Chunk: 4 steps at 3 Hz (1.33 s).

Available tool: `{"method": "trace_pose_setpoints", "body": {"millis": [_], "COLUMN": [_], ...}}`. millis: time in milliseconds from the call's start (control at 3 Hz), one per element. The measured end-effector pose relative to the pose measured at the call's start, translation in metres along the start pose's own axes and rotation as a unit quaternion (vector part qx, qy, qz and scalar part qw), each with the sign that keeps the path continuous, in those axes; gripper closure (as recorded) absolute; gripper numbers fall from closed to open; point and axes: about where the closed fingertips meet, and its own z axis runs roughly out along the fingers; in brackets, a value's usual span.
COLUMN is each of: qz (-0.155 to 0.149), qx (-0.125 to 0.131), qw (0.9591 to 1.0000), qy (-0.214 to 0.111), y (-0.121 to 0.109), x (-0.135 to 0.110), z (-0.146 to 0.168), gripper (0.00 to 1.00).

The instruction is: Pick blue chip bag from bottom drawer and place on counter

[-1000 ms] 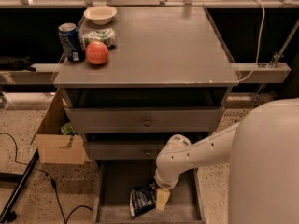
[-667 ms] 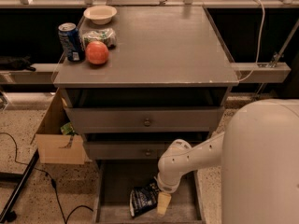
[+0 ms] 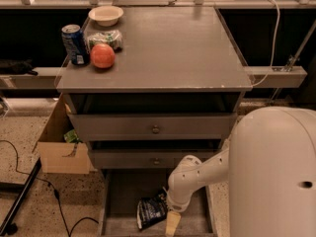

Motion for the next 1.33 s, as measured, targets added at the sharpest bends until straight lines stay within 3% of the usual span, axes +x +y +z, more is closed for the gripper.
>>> {"method": "trace_pose_setpoints", "body": {"millis": [667, 1000, 1333], "qz": [0.003, 0.004, 0.018], "qx": [-0.056, -0.063, -0.048], "qw": [0.9976, 0.9972, 0.9986], "qy": [0.041, 0.042, 0.012], "y": [0.007, 0.011, 0.012], "x": [-0.010, -0.010, -0.009], "z": [0.105, 0.113, 0.113], "gripper": [0.00, 0.00, 0.00]}}
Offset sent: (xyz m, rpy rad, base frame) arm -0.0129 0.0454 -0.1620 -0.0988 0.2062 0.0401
